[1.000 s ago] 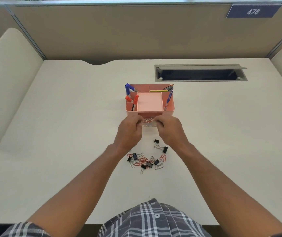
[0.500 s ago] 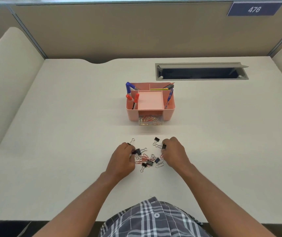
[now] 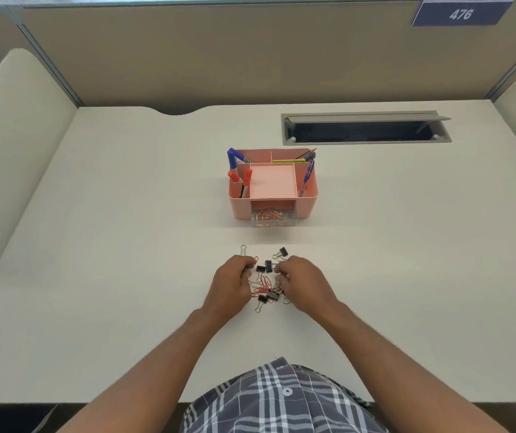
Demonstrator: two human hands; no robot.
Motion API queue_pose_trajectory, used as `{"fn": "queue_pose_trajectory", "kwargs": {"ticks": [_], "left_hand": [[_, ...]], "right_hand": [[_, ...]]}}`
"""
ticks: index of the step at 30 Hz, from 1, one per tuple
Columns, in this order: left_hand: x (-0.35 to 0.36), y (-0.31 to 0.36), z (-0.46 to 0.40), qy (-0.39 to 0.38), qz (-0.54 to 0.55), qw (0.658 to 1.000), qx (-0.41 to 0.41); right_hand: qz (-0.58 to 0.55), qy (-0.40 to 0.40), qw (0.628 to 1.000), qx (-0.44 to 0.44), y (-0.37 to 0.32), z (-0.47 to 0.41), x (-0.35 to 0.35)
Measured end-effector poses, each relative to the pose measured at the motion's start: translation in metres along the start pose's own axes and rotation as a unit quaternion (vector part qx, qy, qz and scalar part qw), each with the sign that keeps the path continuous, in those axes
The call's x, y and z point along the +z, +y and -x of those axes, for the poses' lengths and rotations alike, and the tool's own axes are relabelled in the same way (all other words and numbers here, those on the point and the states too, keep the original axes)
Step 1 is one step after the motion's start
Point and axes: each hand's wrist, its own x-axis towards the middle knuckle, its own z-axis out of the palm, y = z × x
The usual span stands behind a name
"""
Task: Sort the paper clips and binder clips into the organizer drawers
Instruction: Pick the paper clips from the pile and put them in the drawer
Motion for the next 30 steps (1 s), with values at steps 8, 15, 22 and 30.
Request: {"fn": "queue_pose_trajectory", "kwargs": {"ticks": [8,15,22,30], "left_hand": [[-0.015,-0.012,0.021,-0.012,-0.162,0.987,0.003],[-0.006,-0.008,0.017,-0.013,-0.176,0.984,0.013],[-0.003,-0.008,0.008,-0.036,-0.172,0.984,-0.01],[0.0,-0.009,0.007,-0.047,-0.136,0.989,-0.031]], "right_hand": [[0.062,0.029,0.998,0.013,-0.026,0.003,0.026],[0.068,0.009,0.998,0.018,-0.025,-0.005,0.025],[0.044,-0.022,0.999,0.024,-0.022,-0.008,0.02],[-0.03,-0.023,0.998,0.044,-0.018,-0.009,0.009]]}}
